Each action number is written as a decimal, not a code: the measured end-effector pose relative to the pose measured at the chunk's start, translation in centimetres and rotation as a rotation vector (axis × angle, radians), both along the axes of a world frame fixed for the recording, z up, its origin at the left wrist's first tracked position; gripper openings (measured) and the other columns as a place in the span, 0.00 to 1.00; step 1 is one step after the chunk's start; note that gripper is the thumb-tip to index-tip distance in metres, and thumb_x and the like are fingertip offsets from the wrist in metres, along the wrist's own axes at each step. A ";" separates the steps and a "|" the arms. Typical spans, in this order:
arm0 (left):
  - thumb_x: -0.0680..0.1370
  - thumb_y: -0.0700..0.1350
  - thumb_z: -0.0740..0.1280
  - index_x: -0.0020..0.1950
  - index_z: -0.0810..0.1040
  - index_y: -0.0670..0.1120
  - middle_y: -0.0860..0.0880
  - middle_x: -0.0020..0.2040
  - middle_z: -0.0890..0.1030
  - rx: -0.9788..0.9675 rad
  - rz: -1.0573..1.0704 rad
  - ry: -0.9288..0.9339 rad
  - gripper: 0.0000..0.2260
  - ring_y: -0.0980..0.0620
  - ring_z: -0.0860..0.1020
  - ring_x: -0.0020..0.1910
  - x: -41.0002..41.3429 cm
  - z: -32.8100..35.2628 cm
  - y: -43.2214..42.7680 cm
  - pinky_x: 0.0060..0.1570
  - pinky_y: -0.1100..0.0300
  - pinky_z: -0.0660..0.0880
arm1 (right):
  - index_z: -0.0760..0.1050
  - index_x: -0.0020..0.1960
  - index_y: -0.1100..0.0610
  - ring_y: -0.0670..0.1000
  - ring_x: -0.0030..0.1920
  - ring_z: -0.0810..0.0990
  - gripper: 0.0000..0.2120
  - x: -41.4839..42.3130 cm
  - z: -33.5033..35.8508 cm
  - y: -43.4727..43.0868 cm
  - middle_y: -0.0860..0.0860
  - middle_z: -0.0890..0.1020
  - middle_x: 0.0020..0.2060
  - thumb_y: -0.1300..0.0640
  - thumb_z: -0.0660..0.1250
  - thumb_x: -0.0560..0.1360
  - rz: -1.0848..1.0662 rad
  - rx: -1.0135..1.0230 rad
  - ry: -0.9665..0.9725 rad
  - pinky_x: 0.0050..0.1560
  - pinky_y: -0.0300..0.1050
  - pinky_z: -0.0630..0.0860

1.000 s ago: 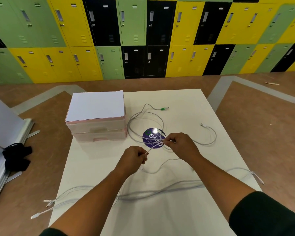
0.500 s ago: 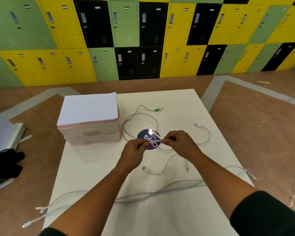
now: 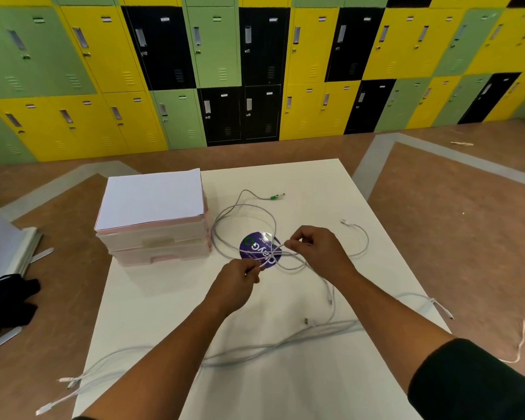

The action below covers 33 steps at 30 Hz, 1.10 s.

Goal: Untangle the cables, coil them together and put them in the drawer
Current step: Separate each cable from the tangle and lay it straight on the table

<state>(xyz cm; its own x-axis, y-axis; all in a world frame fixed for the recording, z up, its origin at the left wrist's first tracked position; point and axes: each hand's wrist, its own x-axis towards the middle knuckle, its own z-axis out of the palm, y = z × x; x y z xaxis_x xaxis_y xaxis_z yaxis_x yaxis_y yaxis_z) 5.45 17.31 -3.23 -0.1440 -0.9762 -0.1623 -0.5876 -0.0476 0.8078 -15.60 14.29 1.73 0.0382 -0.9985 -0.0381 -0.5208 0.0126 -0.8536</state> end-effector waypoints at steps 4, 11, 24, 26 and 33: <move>0.81 0.49 0.65 0.70 0.74 0.52 0.55 0.60 0.79 -0.023 -0.088 -0.007 0.17 0.55 0.78 0.55 -0.8 0.6 0.2 0.53 0.61 0.72 | 0.81 0.38 0.51 0.44 0.27 0.67 0.06 1.0 -0.4 0.1 0.43 0.71 0.23 0.53 0.74 0.73 0.075 0.000 0.053 0.33 0.42 0.65; 0.85 0.42 0.57 0.43 0.79 0.50 0.51 0.32 0.78 -0.079 -0.010 0.249 0.15 0.60 0.73 0.29 -2.5 2.4 -0.5 0.36 0.64 0.69 | 0.80 0.40 0.50 0.45 0.35 0.77 0.06 1.3 0.0 0.0 0.46 0.81 0.32 0.52 0.70 0.75 0.084 -0.002 0.110 0.40 0.48 0.75; 0.83 0.42 0.61 0.45 0.84 0.51 0.59 0.39 0.82 -0.116 0.081 0.276 0.13 0.67 0.77 0.39 -2.9 2.2 -0.4 0.39 0.76 0.67 | 0.74 0.34 0.52 0.52 0.33 0.77 0.21 -2.4 1.2 0.4 0.49 0.76 0.27 0.36 0.70 0.71 -0.134 -0.041 0.362 0.35 0.47 0.72; 0.83 0.42 0.62 0.48 0.85 0.47 0.58 0.41 0.83 -0.102 0.089 0.286 0.12 0.67 0.77 0.40 -3.3 2.3 -0.3 0.40 0.76 0.68 | 0.74 0.35 0.52 0.51 0.33 0.76 0.19 -2.5 1.3 0.5 0.48 0.76 0.27 0.38 0.69 0.74 -0.095 -0.074 0.344 0.36 0.47 0.72; 0.82 0.44 0.64 0.52 0.85 0.47 0.54 0.26 0.73 -0.099 0.058 0.307 0.09 0.63 0.71 0.28 -3.7 2.2 -0.3 0.32 0.73 0.64 | 0.80 0.49 0.50 0.49 0.45 0.81 0.08 -4.4 1.1 0.9 0.45 0.83 0.42 0.51 0.63 0.80 0.011 -0.018 0.363 0.47 0.51 0.78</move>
<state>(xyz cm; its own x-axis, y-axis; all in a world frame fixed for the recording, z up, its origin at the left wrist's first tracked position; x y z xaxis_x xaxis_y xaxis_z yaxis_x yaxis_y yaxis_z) 1.75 17.05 -1.05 -0.1151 -0.9931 -0.0236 -0.3144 0.0139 0.9492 -20.05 15.20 2.78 0.0361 -0.9988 -0.0339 -0.7900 -0.0078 -0.6130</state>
